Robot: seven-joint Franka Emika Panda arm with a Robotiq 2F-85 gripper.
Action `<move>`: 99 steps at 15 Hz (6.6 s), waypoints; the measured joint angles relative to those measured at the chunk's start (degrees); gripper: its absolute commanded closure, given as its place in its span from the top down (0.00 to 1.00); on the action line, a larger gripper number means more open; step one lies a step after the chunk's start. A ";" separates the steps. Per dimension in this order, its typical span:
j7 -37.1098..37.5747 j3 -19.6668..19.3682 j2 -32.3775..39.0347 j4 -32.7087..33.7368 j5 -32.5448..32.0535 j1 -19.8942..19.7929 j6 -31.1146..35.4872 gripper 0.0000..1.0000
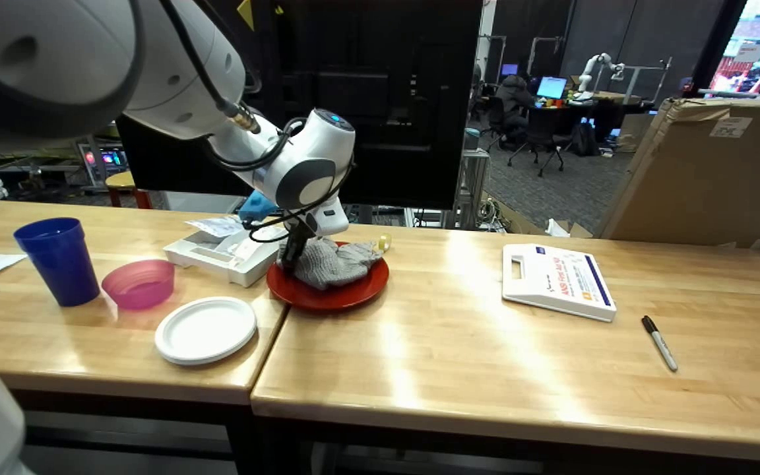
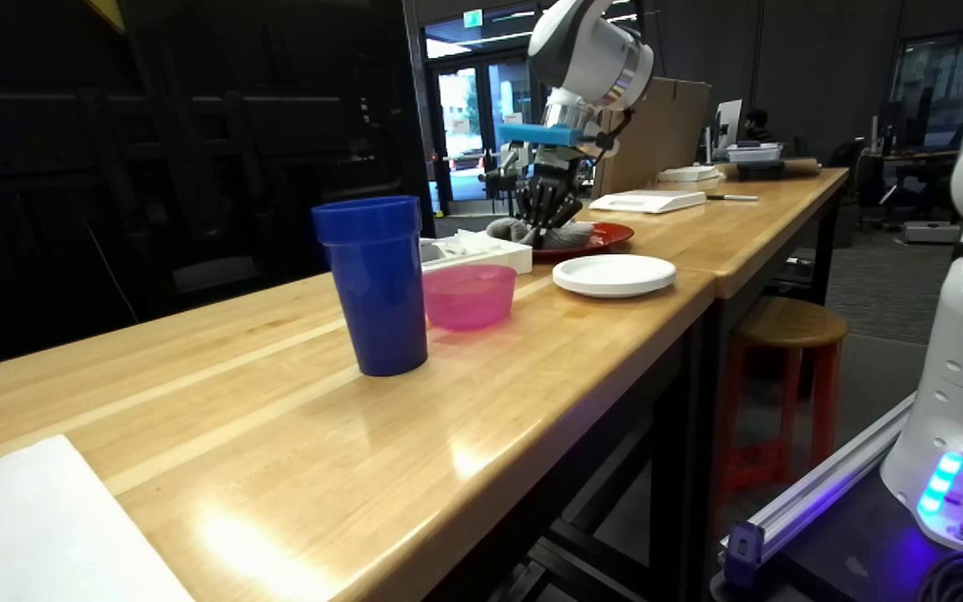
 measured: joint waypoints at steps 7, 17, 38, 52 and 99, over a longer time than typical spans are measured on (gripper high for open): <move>9.84 -2.20 0.18 -0.21 5.79 -1.78 4.56 0.02; 16.38 -2.63 1.65 -0.20 9.08 -1.78 5.16 0.02; 18.98 -2.76 2.60 3.90 -11.16 -1.70 -5.30 0.01; 33.16 -3.03 6.11 4.07 16.70 -1.65 2.50 0.01; 26.06 -7.63 -5.78 3.71 5.56 -7.10 2.27 0.01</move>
